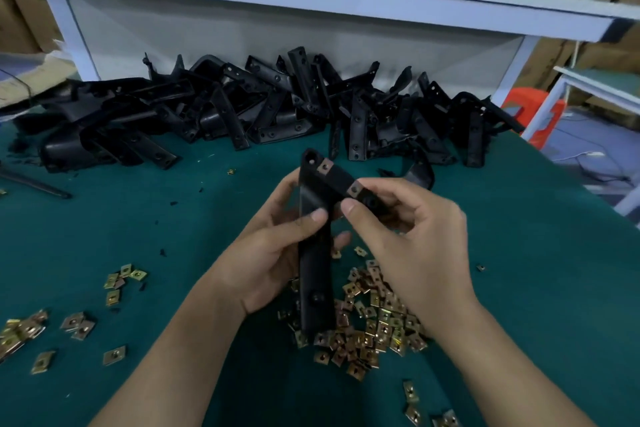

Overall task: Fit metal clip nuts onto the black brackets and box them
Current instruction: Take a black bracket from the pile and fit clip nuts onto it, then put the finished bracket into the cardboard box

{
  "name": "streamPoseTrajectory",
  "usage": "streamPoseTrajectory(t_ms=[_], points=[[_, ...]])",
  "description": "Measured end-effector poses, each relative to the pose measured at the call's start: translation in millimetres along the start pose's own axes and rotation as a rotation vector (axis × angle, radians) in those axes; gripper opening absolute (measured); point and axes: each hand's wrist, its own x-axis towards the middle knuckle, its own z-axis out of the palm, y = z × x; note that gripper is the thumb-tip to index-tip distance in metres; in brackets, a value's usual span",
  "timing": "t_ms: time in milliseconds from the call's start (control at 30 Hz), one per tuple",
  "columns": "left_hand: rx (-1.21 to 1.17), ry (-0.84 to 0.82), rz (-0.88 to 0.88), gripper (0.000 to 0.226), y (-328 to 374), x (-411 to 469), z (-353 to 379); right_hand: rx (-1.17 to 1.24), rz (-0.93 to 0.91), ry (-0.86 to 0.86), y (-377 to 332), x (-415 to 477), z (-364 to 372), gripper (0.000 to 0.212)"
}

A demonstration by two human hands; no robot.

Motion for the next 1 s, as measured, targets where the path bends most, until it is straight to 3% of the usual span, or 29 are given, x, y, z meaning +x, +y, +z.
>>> streamPoseTrajectory(t_ms=[100,267,467,600,733,867,1000], points=[[0.091,-0.069,-0.091,0.062,3,-9,23,0.035,0.047,0.216,-11,-8,-38,0.02],[0.191,-0.03,-0.232,0.036,-13,-31,95,0.062,0.103,0.522,-31,-52,-108,0.012],[0.539,-0.254,-0.292,0.068,-61,-49,203,-0.057,0.196,0.942,-44,-142,-194,0.018],[0.657,-0.444,-0.275,0.05,-117,-64,262,-0.229,0.299,1.114,-41,-214,-243,0.019],[0.74,-0.481,-0.294,0.047,-190,-80,293,-0.5,0.639,1.063,-39,-285,-282,0.03],[0.832,-0.546,-0.337,0.044,-241,-85,306,-0.525,0.942,0.877,-46,-328,-304,0.038],[1.065,-0.602,-0.191,0.039,-267,-84,307,-0.598,1.19,0.664,-44,-354,-313,0.032]])
